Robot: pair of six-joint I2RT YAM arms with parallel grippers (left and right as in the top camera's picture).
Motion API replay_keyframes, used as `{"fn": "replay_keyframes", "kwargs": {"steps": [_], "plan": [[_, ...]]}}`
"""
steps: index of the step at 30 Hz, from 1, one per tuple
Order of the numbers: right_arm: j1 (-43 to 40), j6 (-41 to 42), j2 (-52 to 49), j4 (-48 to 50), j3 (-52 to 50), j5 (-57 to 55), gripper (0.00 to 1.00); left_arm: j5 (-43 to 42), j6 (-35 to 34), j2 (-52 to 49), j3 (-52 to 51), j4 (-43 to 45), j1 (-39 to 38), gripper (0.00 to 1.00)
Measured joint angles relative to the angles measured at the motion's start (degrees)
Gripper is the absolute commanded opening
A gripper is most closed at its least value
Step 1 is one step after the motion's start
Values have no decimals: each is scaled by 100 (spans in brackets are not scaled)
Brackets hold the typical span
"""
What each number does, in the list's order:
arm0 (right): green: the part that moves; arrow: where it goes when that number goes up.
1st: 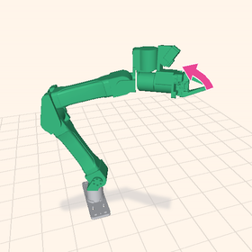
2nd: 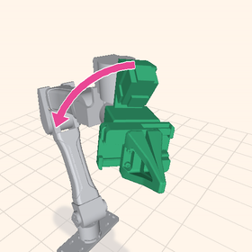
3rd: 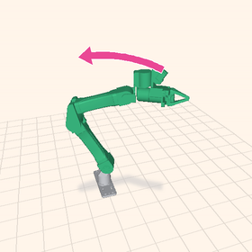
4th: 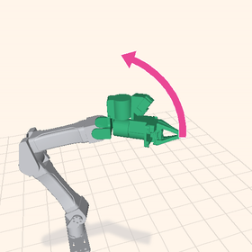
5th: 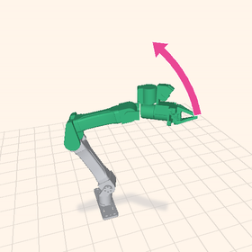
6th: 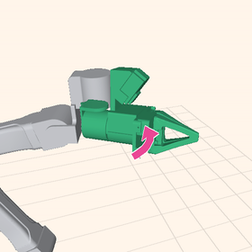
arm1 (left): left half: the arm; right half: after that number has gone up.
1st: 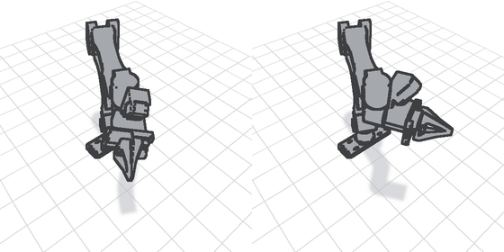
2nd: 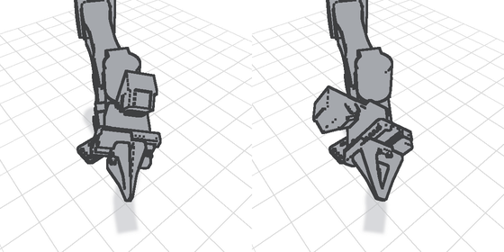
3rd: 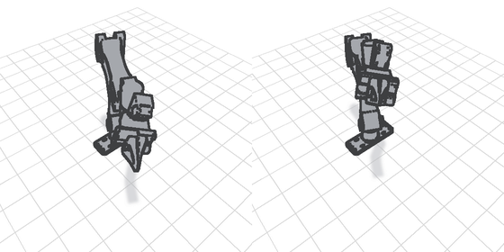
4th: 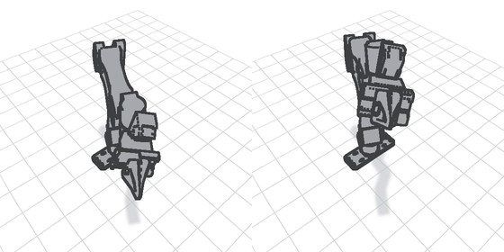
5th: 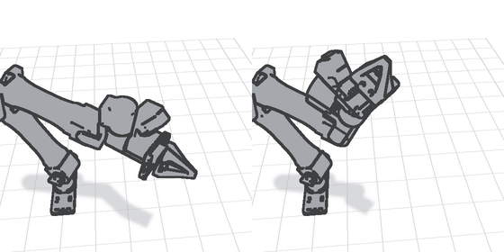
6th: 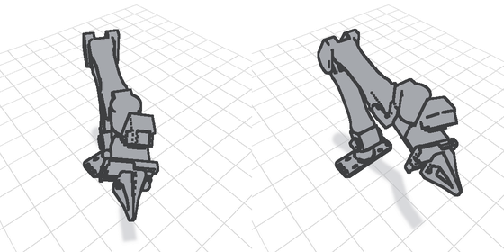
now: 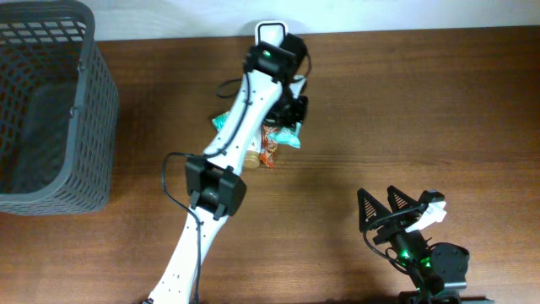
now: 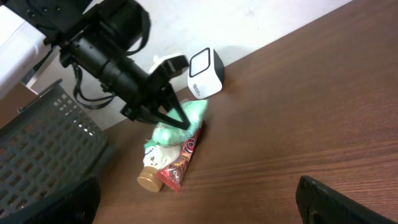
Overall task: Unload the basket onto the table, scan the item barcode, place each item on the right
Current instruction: 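Lower the wipes pack right of the candy bar and release, retract left arm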
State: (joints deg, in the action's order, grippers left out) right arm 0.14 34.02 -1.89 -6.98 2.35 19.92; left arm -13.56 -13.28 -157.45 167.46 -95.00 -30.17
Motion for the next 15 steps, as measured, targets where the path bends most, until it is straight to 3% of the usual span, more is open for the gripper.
{"fn": "replay_keyframes", "kwargs": {"steps": [2, 3, 4, 5, 12, 15], "plan": [[0, 2, 0, 0, 0, 0, 99, -17, -2, -7, 0, 157, -170, 17], [0, 0, 0, 0, 0, 0, 99, -15, -2, -9, 0, 192, -214, 44], [0, 2, 0, 0, 0, 0, 99, -17, -26, -9, 0, 225, -245, 80], [0, -2, 0, 0, 0, 0, 99, -9, 0, -9, 0, 229, -254, 88], [0, 0, 0, 0, 0, -2, 99, -48, -70, 11, 437, 243, -4, 95], [0, 0, 0, 0, 0, 0, 99, -61, -81, 535, 894, 238, 756, 99]]}}
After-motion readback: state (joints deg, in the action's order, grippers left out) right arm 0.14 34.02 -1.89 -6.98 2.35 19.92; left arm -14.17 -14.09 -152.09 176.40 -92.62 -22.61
